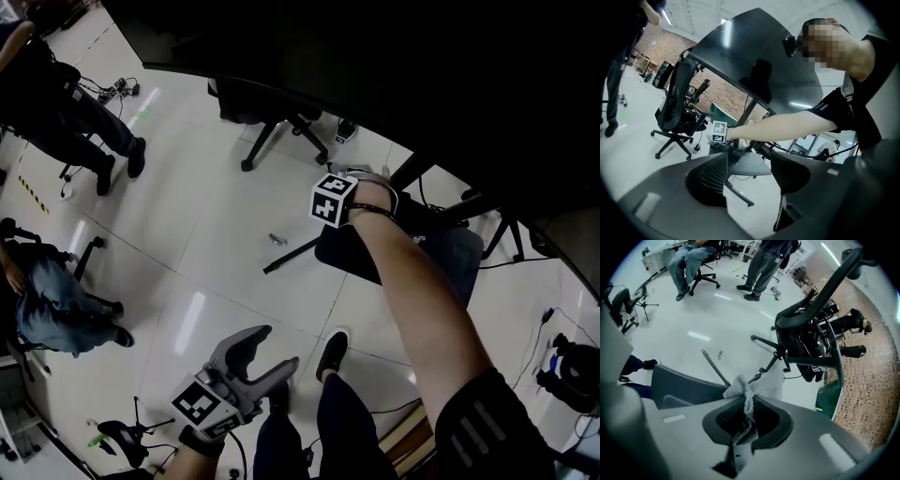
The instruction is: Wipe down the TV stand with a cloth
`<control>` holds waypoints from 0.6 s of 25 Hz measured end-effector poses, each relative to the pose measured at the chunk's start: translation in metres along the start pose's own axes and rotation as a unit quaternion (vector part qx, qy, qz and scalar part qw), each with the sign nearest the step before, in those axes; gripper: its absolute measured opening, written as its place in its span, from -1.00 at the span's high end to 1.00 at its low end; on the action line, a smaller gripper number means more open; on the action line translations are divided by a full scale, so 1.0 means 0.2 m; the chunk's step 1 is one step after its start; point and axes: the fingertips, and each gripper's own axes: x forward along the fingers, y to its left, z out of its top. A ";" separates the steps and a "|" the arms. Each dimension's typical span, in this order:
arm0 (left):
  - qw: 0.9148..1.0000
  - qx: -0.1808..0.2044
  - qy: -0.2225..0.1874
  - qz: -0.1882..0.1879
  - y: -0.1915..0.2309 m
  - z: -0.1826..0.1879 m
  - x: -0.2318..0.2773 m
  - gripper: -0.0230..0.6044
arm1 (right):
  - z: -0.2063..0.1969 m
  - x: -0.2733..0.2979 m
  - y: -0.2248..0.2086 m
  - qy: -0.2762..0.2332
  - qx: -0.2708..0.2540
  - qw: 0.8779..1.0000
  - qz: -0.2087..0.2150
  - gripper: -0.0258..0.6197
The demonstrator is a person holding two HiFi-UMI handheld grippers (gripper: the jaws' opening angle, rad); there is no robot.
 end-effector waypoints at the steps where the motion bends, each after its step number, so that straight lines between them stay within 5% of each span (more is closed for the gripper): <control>1: 1.000 -0.004 0.001 0.001 0.00 -0.01 0.01 -0.05 | 0.00 0.00 -0.01 -0.002 0.006 1.000 0.004 0.80; 8: 1.000 -0.004 0.005 -0.005 -0.03 -0.02 0.01 -0.05 | 0.04 -0.08 0.18 -0.031 0.044 0.995 0.084 0.81; 15: 1.000 0.015 0.002 -0.022 -0.10 0.03 -0.04 -0.05 | 0.07 -0.19 0.48 -0.050 0.045 0.991 0.115 0.81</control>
